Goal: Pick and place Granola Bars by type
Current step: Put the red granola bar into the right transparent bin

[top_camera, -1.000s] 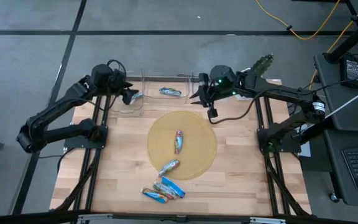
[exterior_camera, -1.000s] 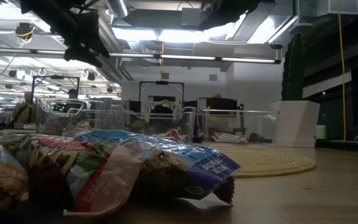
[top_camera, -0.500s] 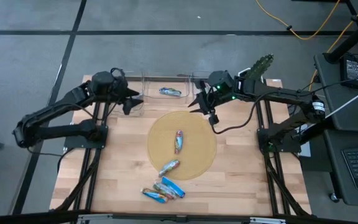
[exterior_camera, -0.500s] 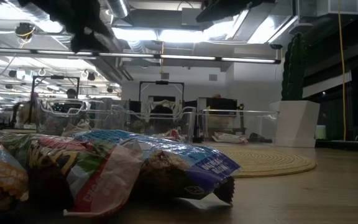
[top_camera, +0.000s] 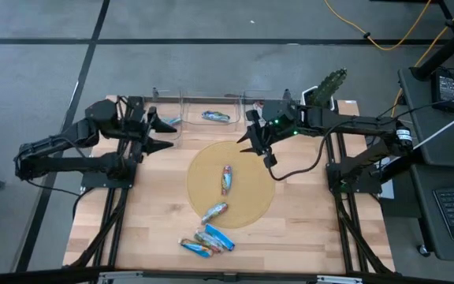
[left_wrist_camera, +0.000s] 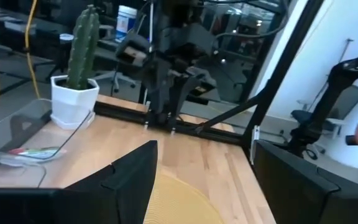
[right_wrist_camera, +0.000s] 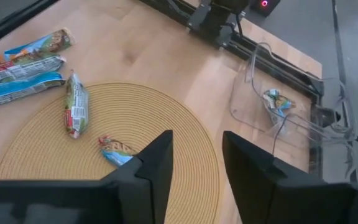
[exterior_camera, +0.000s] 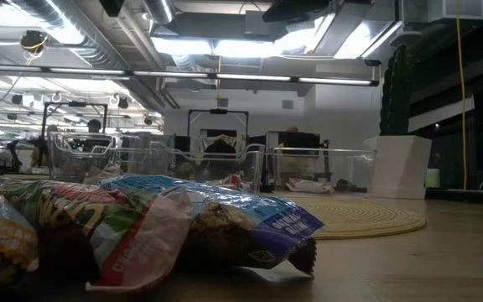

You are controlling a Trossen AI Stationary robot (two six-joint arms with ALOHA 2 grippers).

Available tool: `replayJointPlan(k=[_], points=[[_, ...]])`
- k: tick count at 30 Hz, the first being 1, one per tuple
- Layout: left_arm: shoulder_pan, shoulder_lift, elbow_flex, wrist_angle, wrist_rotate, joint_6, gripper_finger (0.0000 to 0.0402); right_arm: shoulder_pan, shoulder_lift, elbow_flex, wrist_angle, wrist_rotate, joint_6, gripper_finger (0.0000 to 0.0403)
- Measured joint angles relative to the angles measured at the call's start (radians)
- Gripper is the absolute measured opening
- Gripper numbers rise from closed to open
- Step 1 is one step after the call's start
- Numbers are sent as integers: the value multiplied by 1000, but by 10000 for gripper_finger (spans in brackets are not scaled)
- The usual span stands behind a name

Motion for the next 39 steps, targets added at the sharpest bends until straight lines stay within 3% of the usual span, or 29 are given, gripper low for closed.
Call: replayJointPlan(k=[9,12,24,39], points=[[-24,0,0,6,-19,3,253,7,29,1,-12,1,-9,236],[-24,1,0,19,-19,8,253,19,63,17,-60,2,-81,258],[-24,1,0,27,-19,14,253,32,257,104,-214,48,-361,264],[-24,1,0,27,-22,16,253,32,470,126,-197,69,-524,264]])
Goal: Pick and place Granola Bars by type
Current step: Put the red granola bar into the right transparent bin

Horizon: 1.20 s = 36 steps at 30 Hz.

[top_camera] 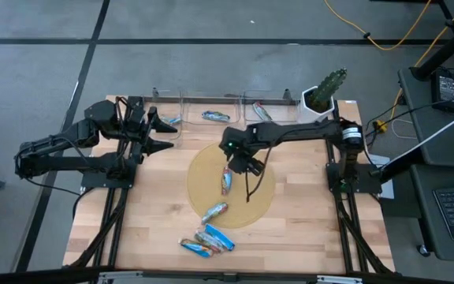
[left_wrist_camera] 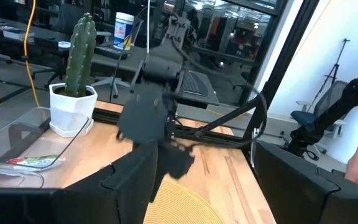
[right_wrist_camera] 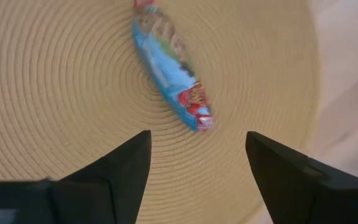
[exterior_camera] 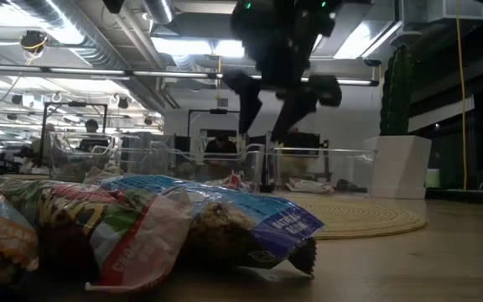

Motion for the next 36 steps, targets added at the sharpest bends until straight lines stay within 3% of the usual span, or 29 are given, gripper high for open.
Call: replayJointPlan(k=[11,26,30,36], points=[[-1,0,0,0,-38,25,253,0,114,0,152,1,3,264],[-1,0,0,0,-39,24,253,0,202,-2,138,-5,5,261],[-1,0,0,0,-39,24,253,0,206,-2,137,-7,5,233],[-1,0,0,0,-40,24,253,0,206,-2,134,7,6,151]])
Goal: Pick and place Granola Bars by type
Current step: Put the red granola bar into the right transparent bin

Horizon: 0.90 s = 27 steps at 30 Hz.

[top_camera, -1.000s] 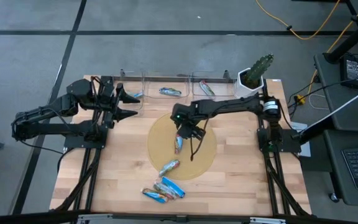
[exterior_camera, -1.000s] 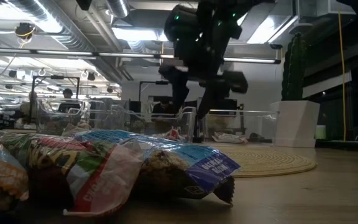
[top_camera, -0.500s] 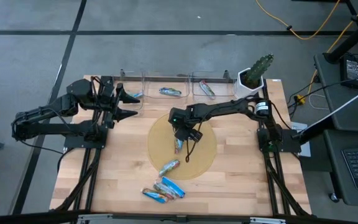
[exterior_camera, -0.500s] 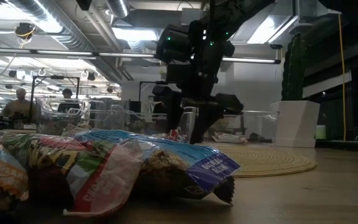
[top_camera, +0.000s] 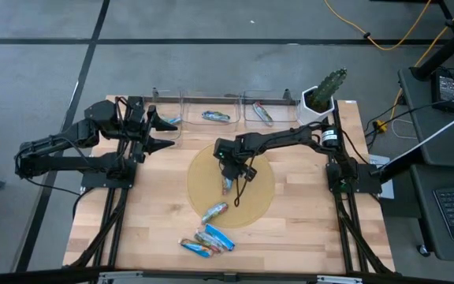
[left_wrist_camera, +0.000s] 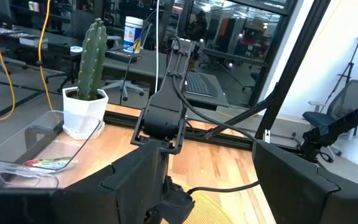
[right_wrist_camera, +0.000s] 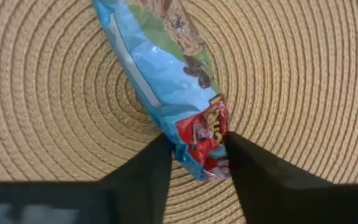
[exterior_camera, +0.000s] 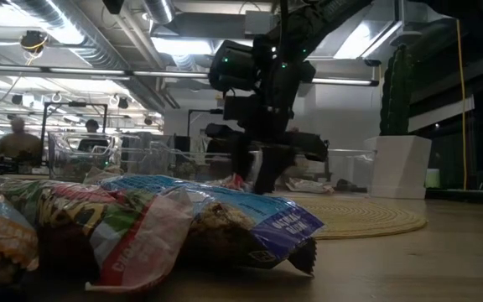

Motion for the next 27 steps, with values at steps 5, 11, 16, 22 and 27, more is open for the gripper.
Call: replayJointPlan(k=[5,11,16,22,27], points=[[0,0,0,0,0,0,253,0,-7,0,-4,48,1,80],[0,0,0,0,0,0,253,-3,-24,83,-105,128,39,36],[0,0,0,0,0,0,253,-27,-25,234,-256,153,179,41],[0,0,0,0,0,0,253,-66,-27,399,-344,154,412,32],[0,0,0,-1,0,0,253,-89,-28,486,-350,169,586,32]])
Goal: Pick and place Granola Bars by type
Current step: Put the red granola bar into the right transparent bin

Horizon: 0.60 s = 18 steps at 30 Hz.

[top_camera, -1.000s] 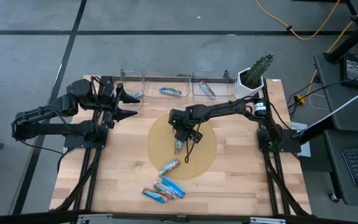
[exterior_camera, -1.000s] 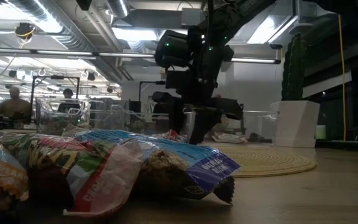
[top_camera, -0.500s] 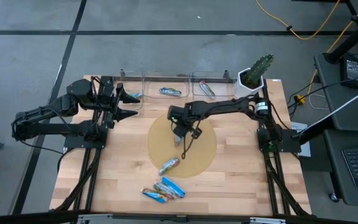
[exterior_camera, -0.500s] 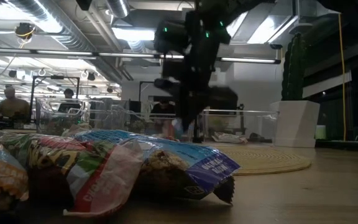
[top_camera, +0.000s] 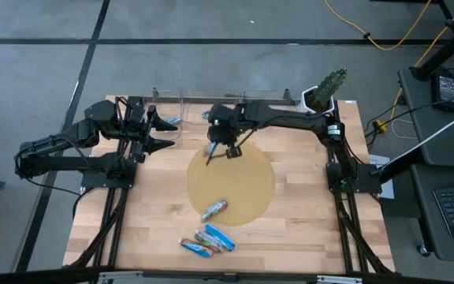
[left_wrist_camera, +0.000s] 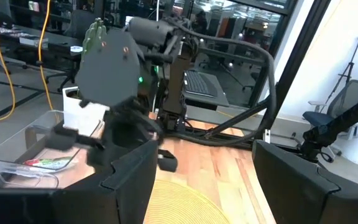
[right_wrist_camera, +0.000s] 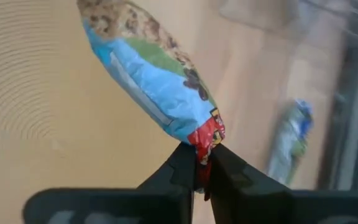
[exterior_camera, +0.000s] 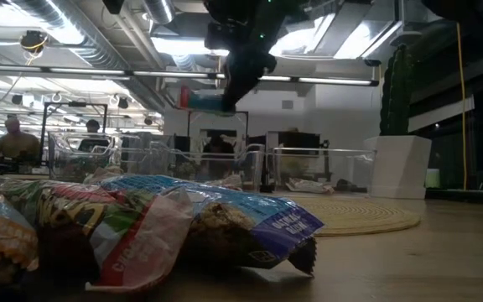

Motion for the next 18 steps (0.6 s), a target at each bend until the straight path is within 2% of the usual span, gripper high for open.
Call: replayJointPlan(k=[7,12,18], points=[[0,0,0,0,0,0,253,-23,1,66,-135,171,148,32],[0,0,0,0,0,0,253,-52,-10,94,-261,169,218,25],[0,0,0,-1,0,0,253,-94,-91,98,-299,168,269,35]])
